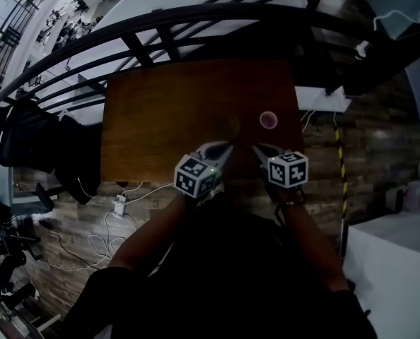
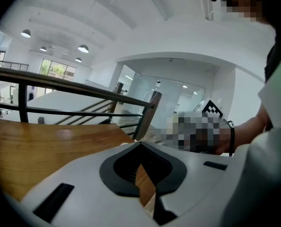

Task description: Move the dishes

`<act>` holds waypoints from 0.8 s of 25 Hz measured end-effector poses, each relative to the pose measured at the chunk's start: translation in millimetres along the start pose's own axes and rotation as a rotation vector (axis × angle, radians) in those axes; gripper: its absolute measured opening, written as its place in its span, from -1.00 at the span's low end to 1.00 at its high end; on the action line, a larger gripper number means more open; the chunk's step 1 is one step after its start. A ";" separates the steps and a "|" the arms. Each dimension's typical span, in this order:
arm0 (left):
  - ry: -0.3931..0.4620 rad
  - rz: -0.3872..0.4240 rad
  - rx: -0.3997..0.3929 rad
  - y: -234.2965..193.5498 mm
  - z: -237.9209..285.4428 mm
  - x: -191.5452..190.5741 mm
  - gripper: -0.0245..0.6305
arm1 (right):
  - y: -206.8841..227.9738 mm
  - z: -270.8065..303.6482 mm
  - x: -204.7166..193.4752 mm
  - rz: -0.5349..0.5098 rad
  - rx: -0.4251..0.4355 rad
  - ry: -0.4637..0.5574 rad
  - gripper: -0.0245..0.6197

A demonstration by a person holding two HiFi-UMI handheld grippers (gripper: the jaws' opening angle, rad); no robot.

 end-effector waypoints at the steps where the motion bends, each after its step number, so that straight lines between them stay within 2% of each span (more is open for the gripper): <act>1: -0.004 0.001 0.001 13.2 1.3 -3.9 -0.94 | 0.2 -11.1 -8.0 -0.009 0.000 0.003 -0.89; 5: -0.013 -0.006 0.002 70.0 11.1 -29.4 -0.94 | 2.9 -56.8 -49.5 -0.035 0.004 0.005 -0.89; 11: -0.004 -0.007 -0.026 156.6 15.0 -68.2 -0.94 | 10.3 -124.0 -117.9 -0.022 -0.006 -0.002 -0.89; 16: -0.031 -0.014 -0.006 195.4 -3.5 -95.9 -0.94 | 1.8 -153.1 -160.1 -0.002 -0.007 -0.009 -0.89; 20: -0.034 -0.006 -0.002 209.8 -24.6 -108.2 -0.94 | -14.4 -162.4 -180.9 0.004 -0.013 -0.002 -0.89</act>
Point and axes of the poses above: the fingertips, and each gripper's own axes: z forward along the fingers, y to its right, x out of its top, the point moved 8 cm from there along -z, backward along the fingers, and after that the axes turned 7 degrees about -x, right-handed, at the moved point
